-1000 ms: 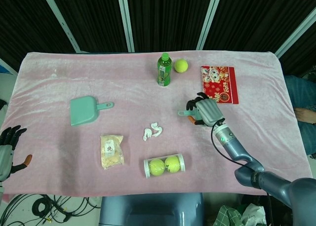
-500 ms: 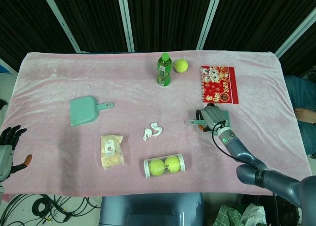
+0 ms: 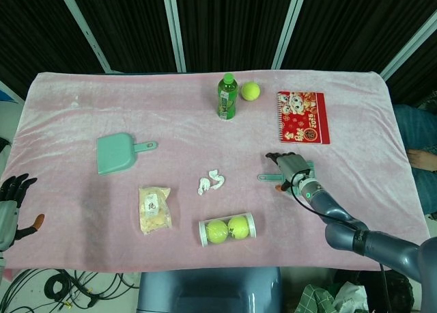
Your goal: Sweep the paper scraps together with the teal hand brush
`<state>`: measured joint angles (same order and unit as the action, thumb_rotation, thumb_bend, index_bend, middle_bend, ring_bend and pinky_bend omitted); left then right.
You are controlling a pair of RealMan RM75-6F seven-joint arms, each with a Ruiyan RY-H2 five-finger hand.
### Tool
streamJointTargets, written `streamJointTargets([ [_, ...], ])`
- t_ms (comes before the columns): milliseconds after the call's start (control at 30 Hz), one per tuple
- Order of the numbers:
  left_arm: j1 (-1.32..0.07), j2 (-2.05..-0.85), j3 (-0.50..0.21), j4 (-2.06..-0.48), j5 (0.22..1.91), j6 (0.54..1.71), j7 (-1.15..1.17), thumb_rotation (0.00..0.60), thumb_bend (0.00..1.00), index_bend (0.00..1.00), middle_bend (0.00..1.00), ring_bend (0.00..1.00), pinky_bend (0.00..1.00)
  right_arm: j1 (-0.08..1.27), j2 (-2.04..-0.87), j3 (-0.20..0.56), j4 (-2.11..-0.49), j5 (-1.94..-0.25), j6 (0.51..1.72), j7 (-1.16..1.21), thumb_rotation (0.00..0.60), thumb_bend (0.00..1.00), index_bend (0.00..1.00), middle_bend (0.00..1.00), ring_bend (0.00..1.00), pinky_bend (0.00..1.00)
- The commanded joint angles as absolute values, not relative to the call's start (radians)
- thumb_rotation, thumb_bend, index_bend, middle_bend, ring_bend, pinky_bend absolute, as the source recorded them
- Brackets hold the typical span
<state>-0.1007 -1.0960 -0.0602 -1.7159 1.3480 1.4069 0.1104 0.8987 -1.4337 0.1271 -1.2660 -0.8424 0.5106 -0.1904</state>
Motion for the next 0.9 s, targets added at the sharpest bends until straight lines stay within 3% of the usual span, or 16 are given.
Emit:
streamJointTargets([
  [33,-0.100,-1.097,-0.060,-1.715,1.348,1.408,0.111,0.600,0.31,0.16,0.08,0.01,0.27,0.886,-1.410,0.142,-1.313,-0.843,0.587,-0.180,0.600,0.11,0.08,0.08,0.17,0.15],
  [200,-0.100,-1.098,-0.061,-1.713,1.351,1.411,0.113,0.600,0.31,0.16,0.08,0.01,0.27,0.788,-1.369,0.166,-1.396,-0.991,0.839,-0.131,0.600,0.11,0.08,0.08,0.17,0.15],
  [333,-0.100,-1.100,-0.060,-1.710,1.355,1.414,0.114,0.600,0.31,0.16,0.08,0.01,0.26,0.690,-1.301,0.139,-1.470,-1.104,0.998,-0.088,0.600,0.11,0.08,0.08,0.17,0.15],
  [400,-0.101,-1.100,-0.061,-1.712,1.350,1.410,0.115,0.600,0.31,0.16,0.08,0.01,0.25,0.617,-1.261,0.103,-1.514,-1.182,1.102,-0.063,0.600,0.11,0.08,0.09,0.17,0.15],
  [667,-0.098,-1.103,-0.062,-1.713,1.358,1.425,0.124,0.600,0.31,0.14,0.08,0.01,0.19,0.454,-1.207,-0.014,-1.580,-1.355,1.310,-0.070,0.600,0.11,0.08,0.12,0.17,0.15],
  [900,-0.089,-1.121,-0.063,-1.692,1.396,1.473,0.148,0.600,0.31,0.12,0.08,0.01,0.08,0.246,-1.299,-0.104,-1.478,-1.430,1.539,-0.129,0.600,0.11,0.08,0.12,0.16,0.15],
])
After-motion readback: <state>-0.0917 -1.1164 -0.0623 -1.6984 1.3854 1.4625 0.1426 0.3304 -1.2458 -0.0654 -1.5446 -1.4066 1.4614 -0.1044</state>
